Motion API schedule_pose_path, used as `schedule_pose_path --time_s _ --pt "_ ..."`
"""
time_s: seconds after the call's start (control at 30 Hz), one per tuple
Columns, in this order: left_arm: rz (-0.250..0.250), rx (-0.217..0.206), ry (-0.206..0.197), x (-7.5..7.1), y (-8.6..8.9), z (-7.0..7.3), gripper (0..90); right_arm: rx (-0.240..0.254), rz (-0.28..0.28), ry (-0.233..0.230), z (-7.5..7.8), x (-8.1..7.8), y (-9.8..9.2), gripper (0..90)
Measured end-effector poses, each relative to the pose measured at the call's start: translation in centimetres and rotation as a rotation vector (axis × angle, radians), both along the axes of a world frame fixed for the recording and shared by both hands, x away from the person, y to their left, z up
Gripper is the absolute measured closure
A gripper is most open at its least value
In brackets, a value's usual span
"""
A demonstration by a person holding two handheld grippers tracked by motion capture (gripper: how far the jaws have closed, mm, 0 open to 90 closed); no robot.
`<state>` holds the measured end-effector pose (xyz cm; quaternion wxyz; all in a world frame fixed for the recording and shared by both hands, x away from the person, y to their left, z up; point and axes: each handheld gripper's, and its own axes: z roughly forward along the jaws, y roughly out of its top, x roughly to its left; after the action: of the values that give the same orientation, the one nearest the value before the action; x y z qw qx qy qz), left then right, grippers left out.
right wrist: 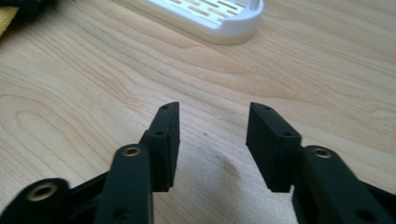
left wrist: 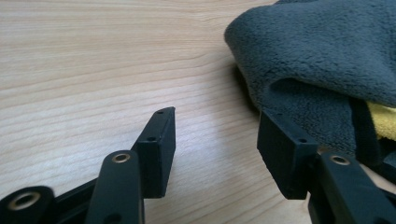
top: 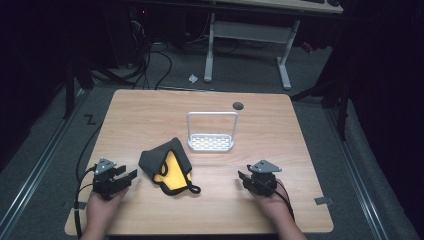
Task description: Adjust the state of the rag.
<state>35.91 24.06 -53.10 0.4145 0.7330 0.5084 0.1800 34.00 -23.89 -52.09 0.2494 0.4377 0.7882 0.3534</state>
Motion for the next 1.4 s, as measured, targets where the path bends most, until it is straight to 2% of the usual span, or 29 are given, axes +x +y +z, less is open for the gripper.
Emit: schedule_pose_path --time_s 0.2,0.3,0.4,0.47,0.5,0.57,0.67,0.77,1.03,1.1,1.2,1.4 --pt "-0.009 -0.016 0.004 0.3 0.0 0.0 44.4 -0.052 0.015 -0.008 0.1 -0.5 0.1 48.2" --pt "-0.019 -0.022 0.004 0.2 0.0 -0.1 44.1 -0.026 0.001 -0.003 0.3 -0.4 -0.1 47.0" --pt "-0.029 -0.033 0.001 0.1 -0.2 0.1 43.2 0.028 -0.002 0.007 0.4 -0.2 -0.5 45.1" --pt "-0.034 -0.035 -0.001 0.1 -0.2 0.2 42.6 0.047 -0.005 -0.006 0.3 -0.3 -0.7 43.9" --pt "-0.047 -0.045 -0.001 0.1 -0.4 0.3 41.8 0.051 -0.022 -0.017 0.3 -0.5 -0.7 43.3" --pt "-0.054 -0.045 -0.002 0.1 -0.5 0.4 41.2 0.056 -0.015 -0.020 0.2 -0.5 -0.8 43.2" --pt "-0.060 -0.020 -0.017 0.0 -0.9 0.6 40.3 0.045 -0.027 -0.026 0.3 -0.8 -1.0 42.1" --pt "-0.062 -0.023 -0.032 -0.1 -1.1 0.9 39.5 0.080 -0.030 -0.007 0.4 -0.7 -1.2 40.6" --pt "-0.085 -0.025 -0.059 0.0 -2.0 2.2 38.1 0.008 0.014 0.004 0.7 -0.9 -0.3 37.4" --pt "-0.098 -0.038 -0.057 0.1 -2.4 2.6 36.8 0.015 0.020 0.010 0.8 -1.0 -0.1 36.4" --pt "-0.117 -0.031 -0.076 0.1 -3.0 3.2 34.6 0.013 0.026 0.016 0.8 -1.0 0.1 34.4" --pt "-0.146 -0.028 -0.082 0.5 -4.0 4.2 33.6 0.028 0.027 0.026 1.0 -1.1 0.4 31.8"
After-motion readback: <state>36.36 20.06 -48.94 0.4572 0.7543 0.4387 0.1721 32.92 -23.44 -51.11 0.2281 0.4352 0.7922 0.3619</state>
